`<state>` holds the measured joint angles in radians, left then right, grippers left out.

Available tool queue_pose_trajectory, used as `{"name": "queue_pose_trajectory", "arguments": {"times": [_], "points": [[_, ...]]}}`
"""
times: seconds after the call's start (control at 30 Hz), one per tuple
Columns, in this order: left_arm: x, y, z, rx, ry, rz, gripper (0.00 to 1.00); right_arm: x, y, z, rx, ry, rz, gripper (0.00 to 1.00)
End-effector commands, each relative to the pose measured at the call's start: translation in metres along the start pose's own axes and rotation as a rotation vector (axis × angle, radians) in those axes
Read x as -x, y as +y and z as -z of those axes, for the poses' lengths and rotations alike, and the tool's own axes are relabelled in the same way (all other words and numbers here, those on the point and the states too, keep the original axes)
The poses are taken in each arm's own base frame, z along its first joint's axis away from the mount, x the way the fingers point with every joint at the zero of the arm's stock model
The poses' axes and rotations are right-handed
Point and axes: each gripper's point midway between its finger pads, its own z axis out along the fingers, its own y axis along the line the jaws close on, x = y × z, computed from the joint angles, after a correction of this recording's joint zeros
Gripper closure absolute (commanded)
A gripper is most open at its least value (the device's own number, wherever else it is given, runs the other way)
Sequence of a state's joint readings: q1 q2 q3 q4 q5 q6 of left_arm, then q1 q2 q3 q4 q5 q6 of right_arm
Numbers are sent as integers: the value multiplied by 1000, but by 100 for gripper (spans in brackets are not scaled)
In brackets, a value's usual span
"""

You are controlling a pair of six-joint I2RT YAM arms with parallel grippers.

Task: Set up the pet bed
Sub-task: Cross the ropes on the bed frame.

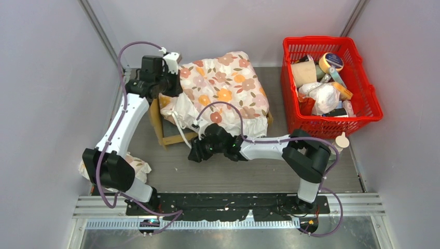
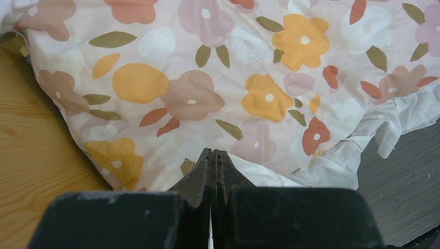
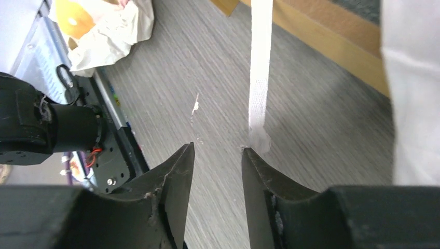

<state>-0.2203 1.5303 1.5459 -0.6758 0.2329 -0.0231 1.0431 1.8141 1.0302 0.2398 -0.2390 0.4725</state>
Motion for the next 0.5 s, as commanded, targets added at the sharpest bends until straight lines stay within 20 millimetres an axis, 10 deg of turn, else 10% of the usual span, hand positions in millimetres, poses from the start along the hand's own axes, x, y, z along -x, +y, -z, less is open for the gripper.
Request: {"name": "queue_pose_trajectory", "arguments": {"times": [0.0, 0.47], "points": [[25, -8, 20, -20, -116, -18, 100, 36, 0, 18, -108, -85, 83, 53], [28, -8, 23, -20, -135, -21, 100, -53, -7, 37, -264, 44, 67, 46]]}}
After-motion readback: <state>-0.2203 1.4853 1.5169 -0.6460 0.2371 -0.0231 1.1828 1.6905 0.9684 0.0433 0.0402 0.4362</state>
